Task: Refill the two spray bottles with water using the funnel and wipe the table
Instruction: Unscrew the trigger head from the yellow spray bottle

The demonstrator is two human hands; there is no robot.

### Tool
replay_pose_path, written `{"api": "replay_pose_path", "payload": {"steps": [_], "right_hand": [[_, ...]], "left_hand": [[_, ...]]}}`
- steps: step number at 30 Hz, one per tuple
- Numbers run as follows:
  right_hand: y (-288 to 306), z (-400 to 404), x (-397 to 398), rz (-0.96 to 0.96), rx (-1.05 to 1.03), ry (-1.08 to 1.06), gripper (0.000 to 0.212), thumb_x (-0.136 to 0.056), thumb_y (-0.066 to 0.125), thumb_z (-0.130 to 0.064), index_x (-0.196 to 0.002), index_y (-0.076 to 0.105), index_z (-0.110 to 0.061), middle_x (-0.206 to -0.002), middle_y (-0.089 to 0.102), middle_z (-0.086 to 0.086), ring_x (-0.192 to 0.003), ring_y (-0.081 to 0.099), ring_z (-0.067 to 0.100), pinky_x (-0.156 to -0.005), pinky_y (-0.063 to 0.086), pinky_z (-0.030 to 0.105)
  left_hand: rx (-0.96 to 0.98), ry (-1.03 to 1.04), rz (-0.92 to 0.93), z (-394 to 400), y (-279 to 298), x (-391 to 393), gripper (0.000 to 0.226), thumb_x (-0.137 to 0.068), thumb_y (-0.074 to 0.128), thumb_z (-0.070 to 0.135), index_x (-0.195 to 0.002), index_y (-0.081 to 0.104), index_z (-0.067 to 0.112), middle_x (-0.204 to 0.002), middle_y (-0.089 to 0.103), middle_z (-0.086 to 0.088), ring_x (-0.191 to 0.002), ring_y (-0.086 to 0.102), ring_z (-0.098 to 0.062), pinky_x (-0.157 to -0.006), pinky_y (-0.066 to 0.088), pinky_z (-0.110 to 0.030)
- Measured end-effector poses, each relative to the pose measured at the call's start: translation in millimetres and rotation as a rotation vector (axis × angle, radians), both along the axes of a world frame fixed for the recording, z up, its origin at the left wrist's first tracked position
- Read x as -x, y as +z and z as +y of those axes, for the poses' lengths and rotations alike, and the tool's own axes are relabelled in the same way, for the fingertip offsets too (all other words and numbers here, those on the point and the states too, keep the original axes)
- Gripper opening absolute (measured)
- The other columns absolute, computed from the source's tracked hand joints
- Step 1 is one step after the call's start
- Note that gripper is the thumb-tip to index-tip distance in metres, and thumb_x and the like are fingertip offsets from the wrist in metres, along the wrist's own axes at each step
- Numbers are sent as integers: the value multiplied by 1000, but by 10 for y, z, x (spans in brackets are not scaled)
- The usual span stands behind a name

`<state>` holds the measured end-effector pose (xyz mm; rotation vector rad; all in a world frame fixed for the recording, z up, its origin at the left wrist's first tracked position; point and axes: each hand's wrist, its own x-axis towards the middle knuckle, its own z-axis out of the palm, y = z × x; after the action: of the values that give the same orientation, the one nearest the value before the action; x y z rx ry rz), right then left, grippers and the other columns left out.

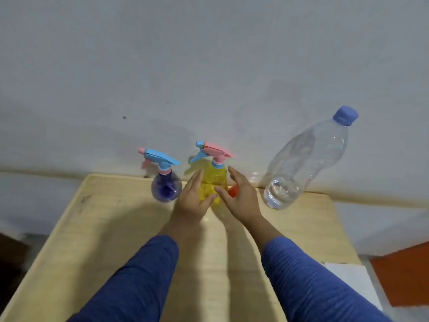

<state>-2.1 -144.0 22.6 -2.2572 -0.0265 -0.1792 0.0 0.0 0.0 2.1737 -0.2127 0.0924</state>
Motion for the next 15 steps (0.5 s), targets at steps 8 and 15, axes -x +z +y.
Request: {"api": "replay_pose_path", "payload": {"steps": [8, 15], "right_hand": [[-167, 105, -146, -119, -112, -53, 57, -82, 69, -21, -135, 48, -21, -131, 58, -3, -118, 51, 6, -95, 40, 18], [-162, 176, 63, -116, -346, -137, 55, -77, 73, -10, -129, 57, -19, -125, 62, -3, -115, 55, 6, -101, 45, 29]], "left_hand": [[290, 157, -11, -159, -155, -80, 64, -80, 63, -1, -139, 41, 10, -129, 45, 13, -113, 38, 13, -85, 26, 7], [391, 203, 20, -178, -142, 107, 59, -83, 66, 8, -136, 46, 23, -124, 50, 21, -109, 47, 13, -86, 36, 0]]}}
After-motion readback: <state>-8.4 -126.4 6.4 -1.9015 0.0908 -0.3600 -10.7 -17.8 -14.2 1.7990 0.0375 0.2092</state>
